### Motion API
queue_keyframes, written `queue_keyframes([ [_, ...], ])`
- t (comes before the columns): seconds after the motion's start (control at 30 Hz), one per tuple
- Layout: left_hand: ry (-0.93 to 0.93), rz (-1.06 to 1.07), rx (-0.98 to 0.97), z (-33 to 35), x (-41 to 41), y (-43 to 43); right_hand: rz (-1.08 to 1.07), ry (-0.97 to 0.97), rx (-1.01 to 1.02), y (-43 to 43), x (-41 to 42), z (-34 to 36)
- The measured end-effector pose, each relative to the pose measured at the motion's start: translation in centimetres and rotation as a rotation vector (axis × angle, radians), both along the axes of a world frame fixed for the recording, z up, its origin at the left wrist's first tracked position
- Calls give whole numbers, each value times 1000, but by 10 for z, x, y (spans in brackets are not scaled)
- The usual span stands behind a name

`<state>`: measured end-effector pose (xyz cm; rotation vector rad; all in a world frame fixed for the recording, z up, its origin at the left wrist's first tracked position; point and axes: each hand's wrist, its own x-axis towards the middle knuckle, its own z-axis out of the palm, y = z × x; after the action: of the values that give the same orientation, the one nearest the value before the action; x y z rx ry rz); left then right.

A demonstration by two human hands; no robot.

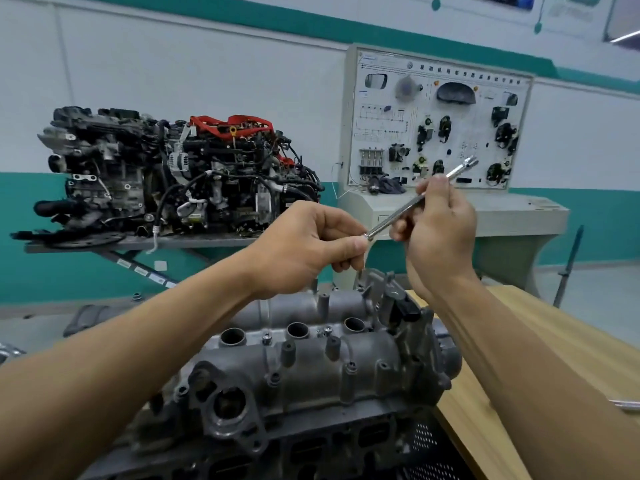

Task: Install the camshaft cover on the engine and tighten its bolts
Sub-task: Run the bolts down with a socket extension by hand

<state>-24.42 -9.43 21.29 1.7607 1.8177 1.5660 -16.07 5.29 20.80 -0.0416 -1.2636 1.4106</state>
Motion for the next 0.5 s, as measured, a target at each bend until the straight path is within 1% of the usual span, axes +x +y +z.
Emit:
queue_keyframes([
  [0.13,1,-37,-68,7,-4,15,57,-2,-108,8,-2,-4],
  [0.2,-24,-61,-100,3,-10,22,24,-33,-112,11,-5,-4],
  [0.23,-82,-73,-101,-1,-14,25,-6,-66,-105,12,-6,-5],
  [0.27,-188,-77,-91,-6,-17,27,-23,-102,-101,13,-9,-7],
  [0.33,-461,-53,-27,-14,-24,29,-19,-137,-106,15,-17,-11],
  [0.37,-561,-30,6,-17,-27,31,-6,-136,-123,15,-20,-13],
  [0.43,-655,14,21,-22,-32,33,32,-110,-184,16,-25,-17],
  [0.5,-697,42,2,-24,-34,33,75,-79,-251,16,-29,-20],
])
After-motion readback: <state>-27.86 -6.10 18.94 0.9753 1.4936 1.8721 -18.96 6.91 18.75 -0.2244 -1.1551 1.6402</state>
